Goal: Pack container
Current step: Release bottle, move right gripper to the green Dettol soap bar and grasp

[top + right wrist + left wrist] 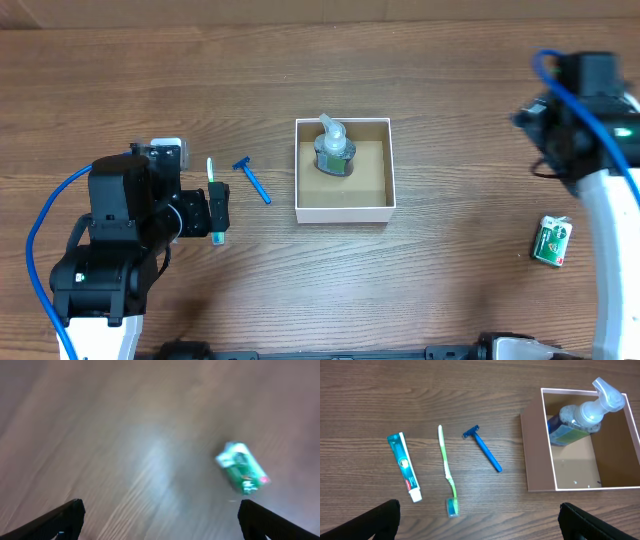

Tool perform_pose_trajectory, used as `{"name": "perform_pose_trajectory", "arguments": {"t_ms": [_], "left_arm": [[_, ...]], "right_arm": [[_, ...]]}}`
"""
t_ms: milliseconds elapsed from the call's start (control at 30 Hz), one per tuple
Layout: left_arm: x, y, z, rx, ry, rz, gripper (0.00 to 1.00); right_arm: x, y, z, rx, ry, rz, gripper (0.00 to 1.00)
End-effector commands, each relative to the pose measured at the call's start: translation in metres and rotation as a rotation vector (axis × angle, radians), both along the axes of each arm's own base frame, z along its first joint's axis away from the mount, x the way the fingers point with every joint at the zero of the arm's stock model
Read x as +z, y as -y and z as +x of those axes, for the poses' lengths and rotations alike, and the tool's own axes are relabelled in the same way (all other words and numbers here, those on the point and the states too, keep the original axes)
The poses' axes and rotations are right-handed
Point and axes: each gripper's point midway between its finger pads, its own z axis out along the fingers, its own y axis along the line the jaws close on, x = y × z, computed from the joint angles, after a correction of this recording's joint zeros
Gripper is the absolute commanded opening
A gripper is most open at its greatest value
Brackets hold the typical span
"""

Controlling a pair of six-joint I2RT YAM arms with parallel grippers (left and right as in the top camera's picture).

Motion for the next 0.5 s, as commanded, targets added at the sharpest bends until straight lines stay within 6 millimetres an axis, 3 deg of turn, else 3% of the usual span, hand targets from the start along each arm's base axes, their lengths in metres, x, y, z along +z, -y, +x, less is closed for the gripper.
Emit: {"name": "perform_pose_trajectory", "arguments": {"t_ms": [0, 67, 233, 367, 467], "left_arm": [[0.010, -0.002, 0.003, -0.002, 0.029, 0.010, 1.00], [0.010, -0.002, 0.003, -0.002, 0.029, 0.010, 1.00], [0.011, -0.002, 0.005, -0.002, 0.036, 0.010, 1.00], [0.013, -0.002, 0.007, -0.002, 0.049, 0.010, 1.00], [0.013, -0.002, 0.007, -0.002, 0.051, 0.010, 1.00]], "right_arm": [[-0.033, 0.040, -0.026, -0.116, -0.080, 0.056, 1.00], [-0.062, 0.058, -0.035, -0.079, -0.130, 0.079, 1.00], [-0.140, 0.077, -0.065, -0.026, -0.227, 0.194, 1.00], [-0.186, 0.081, -0.079, 0.048, -0.287, 0.240, 1.00], [-0.206, 0.083, -0.082, 0.068, -0.319, 0.233, 1.00]]}}
